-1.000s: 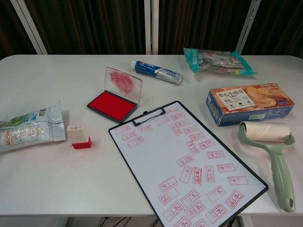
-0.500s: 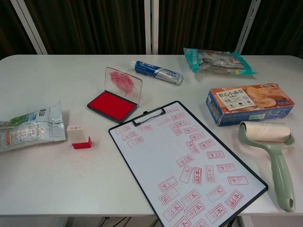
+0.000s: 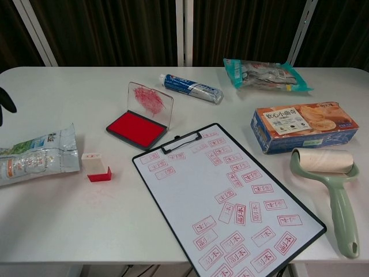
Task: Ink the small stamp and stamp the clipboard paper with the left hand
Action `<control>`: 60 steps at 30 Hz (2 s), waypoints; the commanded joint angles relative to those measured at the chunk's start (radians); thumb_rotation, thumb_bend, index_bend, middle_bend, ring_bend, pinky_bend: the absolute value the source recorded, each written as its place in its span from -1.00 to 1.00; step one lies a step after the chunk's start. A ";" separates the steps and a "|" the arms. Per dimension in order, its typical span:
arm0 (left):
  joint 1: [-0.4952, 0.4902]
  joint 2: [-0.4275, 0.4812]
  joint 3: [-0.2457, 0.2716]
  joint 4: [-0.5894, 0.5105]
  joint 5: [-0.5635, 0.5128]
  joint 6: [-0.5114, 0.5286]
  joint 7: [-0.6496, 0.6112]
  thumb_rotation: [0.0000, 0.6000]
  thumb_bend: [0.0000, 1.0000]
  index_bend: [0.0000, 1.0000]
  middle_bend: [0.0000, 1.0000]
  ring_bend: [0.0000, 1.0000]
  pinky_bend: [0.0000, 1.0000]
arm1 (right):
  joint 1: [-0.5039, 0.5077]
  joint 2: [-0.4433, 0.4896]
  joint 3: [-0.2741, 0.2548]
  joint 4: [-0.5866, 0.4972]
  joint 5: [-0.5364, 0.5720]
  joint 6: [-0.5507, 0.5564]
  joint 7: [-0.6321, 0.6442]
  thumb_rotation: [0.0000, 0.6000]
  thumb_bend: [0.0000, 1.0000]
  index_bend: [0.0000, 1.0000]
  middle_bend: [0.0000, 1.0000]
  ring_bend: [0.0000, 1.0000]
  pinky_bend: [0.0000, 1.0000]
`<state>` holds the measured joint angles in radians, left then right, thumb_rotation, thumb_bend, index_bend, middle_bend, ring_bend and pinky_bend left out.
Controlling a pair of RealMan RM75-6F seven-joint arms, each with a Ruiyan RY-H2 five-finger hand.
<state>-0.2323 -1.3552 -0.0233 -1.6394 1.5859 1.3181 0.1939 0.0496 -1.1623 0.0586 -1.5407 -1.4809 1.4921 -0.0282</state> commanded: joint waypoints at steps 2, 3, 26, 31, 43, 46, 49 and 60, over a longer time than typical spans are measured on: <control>-0.056 -0.115 -0.053 -0.020 -0.150 -0.103 0.173 1.00 -0.51 -0.24 -0.17 0.99 1.00 | -0.007 0.001 -0.003 0.004 0.005 0.002 0.003 1.00 -0.62 -1.00 -1.00 -1.00 -1.00; -0.064 -0.128 -0.058 -0.018 -0.162 -0.112 0.184 1.00 -0.51 -0.24 -0.17 0.99 1.00 | -0.008 0.001 -0.004 0.006 0.007 0.001 0.003 1.00 -0.62 -1.00 -1.00 -1.00 -1.00; -0.208 -0.284 -0.071 0.100 -0.269 -0.253 0.247 1.00 -0.51 -0.21 -0.10 1.00 1.00 | -0.008 0.009 0.001 0.008 0.023 -0.016 0.000 1.00 -0.61 -1.00 -1.00 -1.00 -1.00; -0.215 -0.286 -0.068 0.107 -0.274 -0.244 0.245 1.00 -0.51 -0.18 -0.06 1.00 1.00 | -0.007 0.007 0.002 0.012 0.025 -0.020 0.002 1.00 -0.60 -1.00 -1.00 -1.00 -1.00; -0.225 -0.285 -0.059 0.116 -0.278 -0.225 0.236 1.00 -0.49 -0.14 -0.02 1.00 1.00 | -0.008 -0.001 0.001 0.024 0.034 -0.031 0.004 1.00 -0.59 -1.00 -1.00 -1.00 -1.00; -0.227 -0.286 -0.060 0.119 -0.278 -0.219 0.232 1.00 -0.47 -0.14 -0.02 1.00 1.00 | -0.008 -0.002 0.001 0.027 0.035 -0.032 0.006 1.00 -0.59 -1.00 -1.00 -1.00 -1.00; -0.229 -0.289 -0.059 0.123 -0.279 -0.216 0.227 1.00 -0.44 -0.13 -0.01 1.00 1.00 | -0.008 -0.003 0.001 0.029 0.036 -0.033 0.007 1.00 -0.60 -1.00 -1.00 -1.00 -1.00; -0.237 -0.291 -0.036 0.129 -0.258 -0.216 0.209 1.00 -0.43 -0.09 0.03 1.00 1.00 | -0.008 -0.007 0.000 0.036 0.041 -0.040 0.010 1.00 -0.60 -1.00 -1.00 -1.00 -1.00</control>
<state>-0.4691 -1.6463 -0.0593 -1.5109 1.3283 1.1022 0.4030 0.0412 -1.1692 0.0589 -1.5048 -1.4403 1.4521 -0.0183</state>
